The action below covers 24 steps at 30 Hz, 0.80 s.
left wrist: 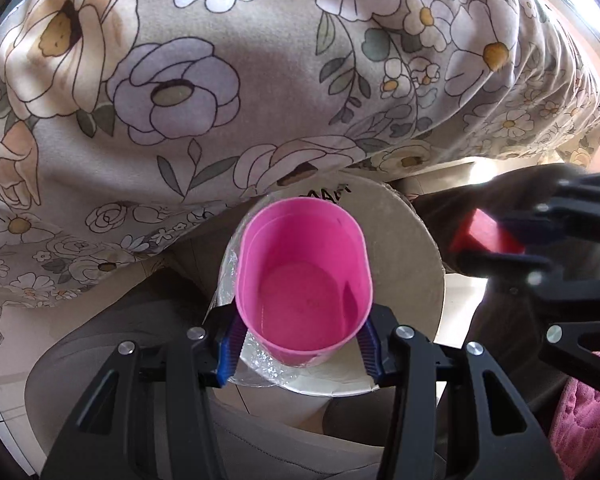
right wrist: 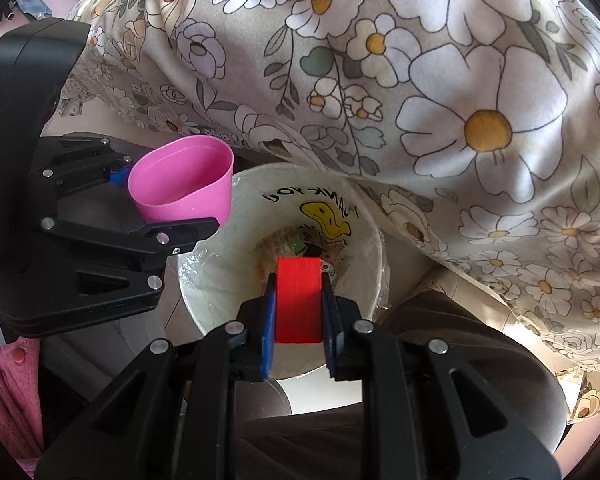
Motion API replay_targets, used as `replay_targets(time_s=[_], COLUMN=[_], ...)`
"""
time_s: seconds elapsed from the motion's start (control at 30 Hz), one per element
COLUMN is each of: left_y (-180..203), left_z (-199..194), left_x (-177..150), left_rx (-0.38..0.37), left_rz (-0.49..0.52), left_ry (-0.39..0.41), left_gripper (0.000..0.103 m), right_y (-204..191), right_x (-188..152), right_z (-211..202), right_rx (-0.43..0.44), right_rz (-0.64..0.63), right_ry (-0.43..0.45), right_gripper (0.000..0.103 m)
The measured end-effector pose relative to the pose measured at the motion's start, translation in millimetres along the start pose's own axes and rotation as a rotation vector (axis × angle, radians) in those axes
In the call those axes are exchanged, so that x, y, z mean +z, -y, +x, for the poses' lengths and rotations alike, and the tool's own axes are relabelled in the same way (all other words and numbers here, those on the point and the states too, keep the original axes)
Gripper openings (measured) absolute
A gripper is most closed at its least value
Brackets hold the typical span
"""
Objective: Collect trash
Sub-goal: 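Open both tools to drop the cup and block into the bin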
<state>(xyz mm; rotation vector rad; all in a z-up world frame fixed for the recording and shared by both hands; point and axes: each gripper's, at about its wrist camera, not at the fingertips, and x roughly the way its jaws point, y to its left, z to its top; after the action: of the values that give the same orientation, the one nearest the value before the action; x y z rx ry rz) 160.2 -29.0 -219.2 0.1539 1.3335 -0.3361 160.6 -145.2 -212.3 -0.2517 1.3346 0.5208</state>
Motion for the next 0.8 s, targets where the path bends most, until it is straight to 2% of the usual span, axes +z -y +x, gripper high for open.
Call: replay_targets(time_s=[0.4, 0.63, 0.8], left_y=[-11, -17, -24], left_z=[48, 75, 98], left_x=[1, -3, -2], left_rx=[-0.048, -0.086, -0.145], left_rz=[-0.061, -0.124, -0.174], left_ry=[-0.121, -0.189, -0.249], left_gripper=[0.051, 0.051, 0.051], right_y=[-9, 0, 8], right_x=[-6, -7, -4], right_z=[50, 85, 116], right_rx=[0.035, 0.086, 0.111], right_rz=[-0.005, 0.060, 0.118], right_ry=[-0.132, -0.234, -0.306], right_gripper=[0.021, 0.021, 0.021])
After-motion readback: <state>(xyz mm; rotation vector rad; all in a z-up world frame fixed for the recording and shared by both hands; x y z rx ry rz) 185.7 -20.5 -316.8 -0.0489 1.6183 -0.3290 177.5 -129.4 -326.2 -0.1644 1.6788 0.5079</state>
